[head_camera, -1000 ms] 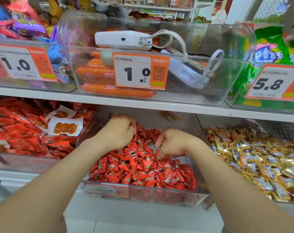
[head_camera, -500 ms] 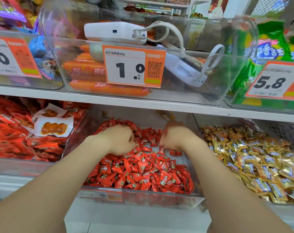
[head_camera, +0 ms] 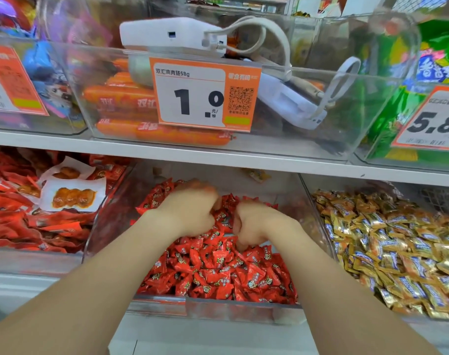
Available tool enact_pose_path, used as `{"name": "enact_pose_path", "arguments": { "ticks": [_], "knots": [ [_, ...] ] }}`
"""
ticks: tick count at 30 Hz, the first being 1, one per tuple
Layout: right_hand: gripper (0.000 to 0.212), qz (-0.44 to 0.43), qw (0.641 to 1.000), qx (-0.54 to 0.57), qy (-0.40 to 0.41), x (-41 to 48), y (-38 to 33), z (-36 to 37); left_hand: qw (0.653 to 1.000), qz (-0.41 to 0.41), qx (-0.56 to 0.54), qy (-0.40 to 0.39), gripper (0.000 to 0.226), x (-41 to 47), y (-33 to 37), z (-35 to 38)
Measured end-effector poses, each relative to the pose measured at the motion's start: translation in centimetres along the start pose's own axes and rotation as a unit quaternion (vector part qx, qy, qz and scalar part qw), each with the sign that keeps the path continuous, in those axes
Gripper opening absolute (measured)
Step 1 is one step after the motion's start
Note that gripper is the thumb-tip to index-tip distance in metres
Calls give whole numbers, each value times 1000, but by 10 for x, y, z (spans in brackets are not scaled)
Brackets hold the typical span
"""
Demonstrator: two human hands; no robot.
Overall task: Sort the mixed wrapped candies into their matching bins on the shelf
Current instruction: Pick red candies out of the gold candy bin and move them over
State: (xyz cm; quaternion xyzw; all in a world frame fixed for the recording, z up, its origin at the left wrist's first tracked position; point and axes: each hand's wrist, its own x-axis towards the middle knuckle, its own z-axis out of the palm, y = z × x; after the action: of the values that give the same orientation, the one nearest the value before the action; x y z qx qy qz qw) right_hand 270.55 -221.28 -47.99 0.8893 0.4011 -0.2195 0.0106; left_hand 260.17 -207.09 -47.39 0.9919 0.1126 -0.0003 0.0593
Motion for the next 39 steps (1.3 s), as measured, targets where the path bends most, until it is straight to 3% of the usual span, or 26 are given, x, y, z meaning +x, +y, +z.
{"name": "enact_pose_path", "arguments": {
  "ticks": [3, 7, 9, 13, 19, 21, 23, 26, 30, 33, 37, 39],
  "knots": [
    [33, 37, 999, -10, 9, 0, -1, 1, 998, 48, -38, -33, 53, 14, 1, 14],
    [39, 81, 992, 34, 92, 2, 5, -6, 987, -21, 22, -156, 65, 19, 6, 13],
    [51, 88, 991, 51, 91, 1, 8, -10, 986, -29, 12, -164, 60, 16, 4, 5],
    [38, 65, 993, 56, 86, -3, 11, -14, 978, -22, -7, -208, 45, 4, 1, -6],
    [35, 67, 991, 97, -66, -14, 6, -21, 970, 5, -7, -244, 50, -11, 0, -9],
    [19, 48, 995, 81, -44, -10, 5, -23, 968, 8, -9, -251, 48, -14, 0, -9],
    [4, 38, 997, 55, 40, -3, 4, -24, 967, 10, -16, -254, 44, -17, -1, -11],
    [16, 9, 991, 77, 108, 12, -3, -17, 965, 17, -30, -260, 39, -20, -2, -16],
    [27, -50, 992, 75, 88, 25, -16, 3, 963, 29, -49, -264, 38, -23, -5, -18],
    [27, -38, 990, 37, 129, 38, -14, 13, 956, 24, -83, -281, 37, -27, -4, -24],
    [38, -19, 993, 23, 116, 44, -13, 15, 946, 7, -117, -302, 35, -27, -8, -25],
    [30, -9, 992, 23, 127, 47, -12, 17, 941, 12, -113, -319, 35, -27, -8, -24]
  ]
}}
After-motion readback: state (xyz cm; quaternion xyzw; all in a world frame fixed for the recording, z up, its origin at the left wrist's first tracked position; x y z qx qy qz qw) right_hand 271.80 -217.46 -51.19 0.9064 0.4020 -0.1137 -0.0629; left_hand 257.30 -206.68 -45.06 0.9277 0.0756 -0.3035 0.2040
